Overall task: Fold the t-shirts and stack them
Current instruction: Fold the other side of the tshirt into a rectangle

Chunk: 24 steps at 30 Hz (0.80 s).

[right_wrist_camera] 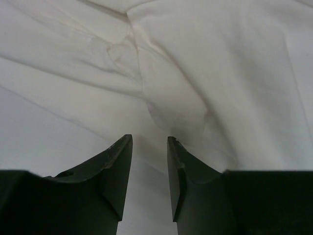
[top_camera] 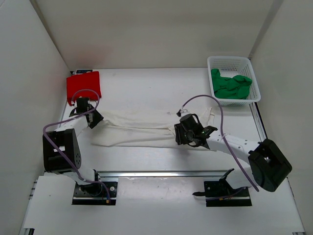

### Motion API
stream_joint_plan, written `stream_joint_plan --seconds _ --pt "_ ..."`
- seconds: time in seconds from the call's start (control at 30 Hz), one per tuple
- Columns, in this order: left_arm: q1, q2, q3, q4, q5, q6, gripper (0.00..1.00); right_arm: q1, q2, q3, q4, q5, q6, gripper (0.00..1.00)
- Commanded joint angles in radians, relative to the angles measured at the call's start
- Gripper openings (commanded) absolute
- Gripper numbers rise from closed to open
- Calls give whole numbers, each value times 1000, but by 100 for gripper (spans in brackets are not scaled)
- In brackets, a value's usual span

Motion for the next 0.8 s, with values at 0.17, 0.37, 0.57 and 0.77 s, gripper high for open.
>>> stream_joint_plan --seconds 0.17,0.37,0.57,0.77 --pt "-1 -53 -21 40 -3 -9 34 -45 100 61 67 45 -15 33" --pt "-13 -58 5 33 -47 3 11 -29 129 80 102 102 4 30" --pt "-17 -76 2 37 -74 16 0 -33 203 130 58 110 14 22" --pt "-24 -78 2 39 -77 23 0 -43 204 150 15 107 25 5"
